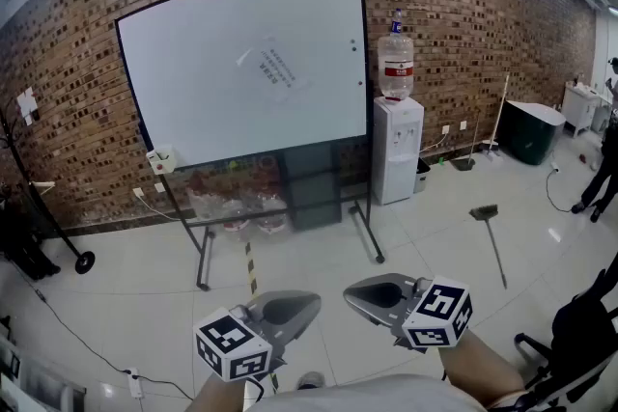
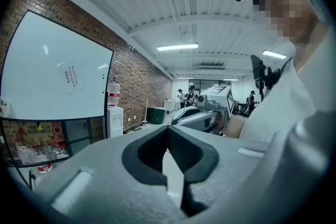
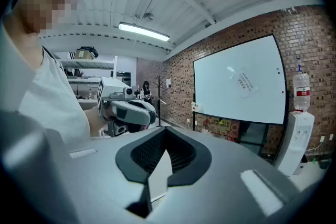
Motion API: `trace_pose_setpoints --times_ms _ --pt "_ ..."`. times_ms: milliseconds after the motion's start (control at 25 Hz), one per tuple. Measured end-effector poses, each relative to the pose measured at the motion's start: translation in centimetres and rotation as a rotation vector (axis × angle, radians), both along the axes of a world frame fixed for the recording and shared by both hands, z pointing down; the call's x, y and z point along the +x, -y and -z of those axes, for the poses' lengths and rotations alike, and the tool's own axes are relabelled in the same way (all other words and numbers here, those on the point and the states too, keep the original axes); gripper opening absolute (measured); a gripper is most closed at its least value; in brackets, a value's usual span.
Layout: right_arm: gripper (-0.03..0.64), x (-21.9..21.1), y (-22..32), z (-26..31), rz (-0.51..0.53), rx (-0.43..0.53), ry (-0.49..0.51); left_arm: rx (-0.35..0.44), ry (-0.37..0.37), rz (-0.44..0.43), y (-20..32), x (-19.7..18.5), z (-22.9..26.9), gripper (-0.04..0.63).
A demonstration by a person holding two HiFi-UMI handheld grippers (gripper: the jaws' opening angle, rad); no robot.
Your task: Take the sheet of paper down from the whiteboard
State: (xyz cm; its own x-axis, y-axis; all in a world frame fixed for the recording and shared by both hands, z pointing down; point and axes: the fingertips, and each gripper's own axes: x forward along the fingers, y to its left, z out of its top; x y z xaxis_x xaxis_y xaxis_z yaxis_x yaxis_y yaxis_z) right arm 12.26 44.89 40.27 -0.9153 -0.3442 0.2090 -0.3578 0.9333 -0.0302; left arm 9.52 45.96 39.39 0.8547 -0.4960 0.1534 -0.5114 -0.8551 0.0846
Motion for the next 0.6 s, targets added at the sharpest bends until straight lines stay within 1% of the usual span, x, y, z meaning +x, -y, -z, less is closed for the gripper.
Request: trace_pose_setpoints --times_ms 120,320,440,600 --pt "0.0 0.5 0.2 -0.4 -0.001 -0.008 0.002 -0.012 -0.001 -0.004 0.0 0.4 -0.6 0.0" --pt "0.0 0.5 1.1 -3.0 0.003 -0.072 0.008 -0.066 0.003 0.027 0.5 0.0 -3.1 0.0" --pt "0.0 -0.7 2.5 -3.5 0.022 -0.076 -0.002 -0.062 0.002 0.05 2.2 -1.3 -2.7 0.0" --pt "0.0 -1.9 5.5 -3.2 0.037 -0.086 0.037 -0.07 0.01 0.053 5.3 -2.7 -2.8 0.0"
